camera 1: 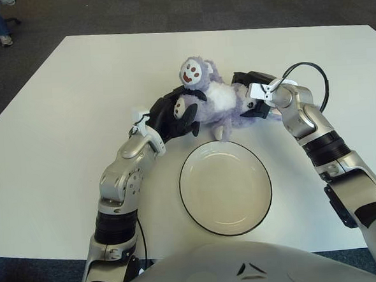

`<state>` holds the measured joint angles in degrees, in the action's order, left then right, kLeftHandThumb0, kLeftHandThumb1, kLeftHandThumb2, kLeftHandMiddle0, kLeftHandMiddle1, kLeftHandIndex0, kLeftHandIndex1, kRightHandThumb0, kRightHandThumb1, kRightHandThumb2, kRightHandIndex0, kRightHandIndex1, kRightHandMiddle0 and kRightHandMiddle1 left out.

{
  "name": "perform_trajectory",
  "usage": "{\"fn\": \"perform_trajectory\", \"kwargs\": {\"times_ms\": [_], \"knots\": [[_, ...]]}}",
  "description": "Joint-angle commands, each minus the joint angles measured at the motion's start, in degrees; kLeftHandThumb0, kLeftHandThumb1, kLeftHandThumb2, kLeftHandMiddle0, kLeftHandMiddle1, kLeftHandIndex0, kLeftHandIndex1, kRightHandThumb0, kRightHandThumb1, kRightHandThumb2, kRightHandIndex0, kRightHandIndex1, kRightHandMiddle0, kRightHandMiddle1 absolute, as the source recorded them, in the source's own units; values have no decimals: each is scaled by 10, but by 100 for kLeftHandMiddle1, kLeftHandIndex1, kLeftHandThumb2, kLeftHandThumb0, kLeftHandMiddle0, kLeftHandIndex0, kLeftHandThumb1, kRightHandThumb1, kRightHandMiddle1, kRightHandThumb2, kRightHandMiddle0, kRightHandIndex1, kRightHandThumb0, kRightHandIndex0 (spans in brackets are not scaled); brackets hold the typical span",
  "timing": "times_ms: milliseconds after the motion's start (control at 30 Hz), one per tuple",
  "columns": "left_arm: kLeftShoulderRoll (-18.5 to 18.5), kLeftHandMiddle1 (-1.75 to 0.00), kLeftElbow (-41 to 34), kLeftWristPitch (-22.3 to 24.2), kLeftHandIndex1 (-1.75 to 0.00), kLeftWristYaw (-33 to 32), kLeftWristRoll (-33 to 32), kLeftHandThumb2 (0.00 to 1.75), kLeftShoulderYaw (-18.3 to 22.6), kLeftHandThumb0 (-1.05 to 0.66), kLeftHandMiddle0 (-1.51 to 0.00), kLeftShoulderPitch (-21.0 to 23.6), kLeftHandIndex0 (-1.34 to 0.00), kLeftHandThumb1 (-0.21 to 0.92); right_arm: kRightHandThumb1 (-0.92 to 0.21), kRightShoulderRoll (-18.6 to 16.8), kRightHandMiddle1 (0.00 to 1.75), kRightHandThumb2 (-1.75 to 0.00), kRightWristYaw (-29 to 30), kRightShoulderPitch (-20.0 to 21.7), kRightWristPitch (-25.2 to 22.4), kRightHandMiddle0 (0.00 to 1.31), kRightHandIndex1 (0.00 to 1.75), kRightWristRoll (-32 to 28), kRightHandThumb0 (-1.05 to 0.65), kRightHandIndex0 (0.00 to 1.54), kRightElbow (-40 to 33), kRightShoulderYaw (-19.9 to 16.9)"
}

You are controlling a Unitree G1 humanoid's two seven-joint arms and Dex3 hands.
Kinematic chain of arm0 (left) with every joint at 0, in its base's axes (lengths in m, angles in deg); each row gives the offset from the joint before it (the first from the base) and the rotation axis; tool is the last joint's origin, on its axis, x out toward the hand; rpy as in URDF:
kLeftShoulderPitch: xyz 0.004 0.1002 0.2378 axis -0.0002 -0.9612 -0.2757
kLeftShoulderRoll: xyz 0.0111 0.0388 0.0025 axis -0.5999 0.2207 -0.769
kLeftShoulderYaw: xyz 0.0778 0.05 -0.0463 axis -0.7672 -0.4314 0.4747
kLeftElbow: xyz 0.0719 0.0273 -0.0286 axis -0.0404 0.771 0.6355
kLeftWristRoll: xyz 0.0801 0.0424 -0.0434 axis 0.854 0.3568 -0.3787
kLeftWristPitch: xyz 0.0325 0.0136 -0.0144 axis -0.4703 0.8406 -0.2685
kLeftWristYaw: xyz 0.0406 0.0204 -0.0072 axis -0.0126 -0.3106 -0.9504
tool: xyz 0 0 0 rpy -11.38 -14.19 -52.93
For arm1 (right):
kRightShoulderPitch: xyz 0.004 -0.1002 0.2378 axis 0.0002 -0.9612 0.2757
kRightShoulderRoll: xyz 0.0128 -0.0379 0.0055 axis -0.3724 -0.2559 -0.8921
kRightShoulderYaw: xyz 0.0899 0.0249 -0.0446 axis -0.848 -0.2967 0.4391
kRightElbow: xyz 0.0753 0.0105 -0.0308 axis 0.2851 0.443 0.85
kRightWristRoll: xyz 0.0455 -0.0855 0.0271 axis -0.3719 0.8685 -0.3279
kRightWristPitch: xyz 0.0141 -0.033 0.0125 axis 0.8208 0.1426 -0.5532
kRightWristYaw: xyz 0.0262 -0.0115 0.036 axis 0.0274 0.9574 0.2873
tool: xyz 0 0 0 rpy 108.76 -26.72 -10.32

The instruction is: Put the doll into the plate.

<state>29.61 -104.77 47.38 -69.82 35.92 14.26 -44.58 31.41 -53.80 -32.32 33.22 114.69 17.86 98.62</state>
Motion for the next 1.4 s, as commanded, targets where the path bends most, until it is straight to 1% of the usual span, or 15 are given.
{"fn": "perform_trajectory", "kwargs": {"times_ms": [0,100,200,233,267,333,433,467,600,733,933,967,1033,1133,1367], "knots": [[11,-175,1,11,-141,-9,-19,34,14,-37,-81,-1,-53,85,-6,-4,175,-160,13,-7,13,69,172,-14,0,69,-2,-8],[17,-175,3,27,-151,-16,-35,34,28,-36,-73,1,-42,90,-5,-6,175,-161,22,-10,15,69,172,-22,0,70,-2,-16],[19,-175,4,34,-159,-21,-41,39,33,-36,-69,3,-34,91,-5,-7,175,-161,27,-12,17,69,173,-30,0,70,0,-21],[19,-170,6,33,-162,-22,-40,41,34,-36,-68,4,-32,92,-5,-7,175,-161,32,-13,21,69,173,-38,0,70,0,-28],[19,-160,7,33,-152,-24,-39,44,35,-46,-66,5,-23,92,-5,-8,175,-161,35,-14,23,69,173,-43,0,70,1,-32],[20,-149,8,30,-142,-28,-33,49,34,-56,-64,6,-14,92,-4,-7,175,-162,42,-16,29,70,173,-50,0,70,1,-39],[19,-136,7,19,-134,-34,-21,56,28,-65,-61,5,-5,92,-4,-2,175,-162,47,-18,33,70,173,-57,0,70,-2,-45],[19,-127,8,14,-129,-36,-16,60,27,-67,-59,5,-3,92,-4,-1,175,-162,48,-18,33,70,173,-58,0,71,-3,-46],[19,-108,6,-8,-117,-45,11,68,18,-72,-54,0,-1,92,-4,1,175,-163,51,-18,29,70,172,-63,0,71,-10,-53],[21,-94,6,-33,-107,-56,39,75,11,-75,-49,-6,0,92,-3,3,175,-163,56,-18,29,70,172,-64,0,71,-15,-60],[22,-70,17,-100,-89,-67,95,87,-3,-84,-38,-16,0,92,-3,12,175,-163,67,-15,34,70,172,-68,0,71,-19,-72],[23,-66,19,-109,-85,-68,101,88,-5,-85,-37,-17,0,92,-2,13,175,-157,68,-15,34,72,152,-68,0,82,-19,-73],[26,-61,24,-127,-80,-73,114,90,-7,-87,-34,-19,0,92,-1,16,175,-152,73,-13,35,74,130,-64,0,92,-20,-74],[34,-56,29,-145,-74,-81,128,89,-7,-88,-32,-21,0,92,-1,21,175,-149,81,-12,35,75,120,-56,0,97,-24,-73],[53,-52,45,-184,-67,-97,140,88,0,-89,-30,-24,0,92,1,31,175,-150,100,-10,45,76,116,-43,0,100,-27,-70]]}}
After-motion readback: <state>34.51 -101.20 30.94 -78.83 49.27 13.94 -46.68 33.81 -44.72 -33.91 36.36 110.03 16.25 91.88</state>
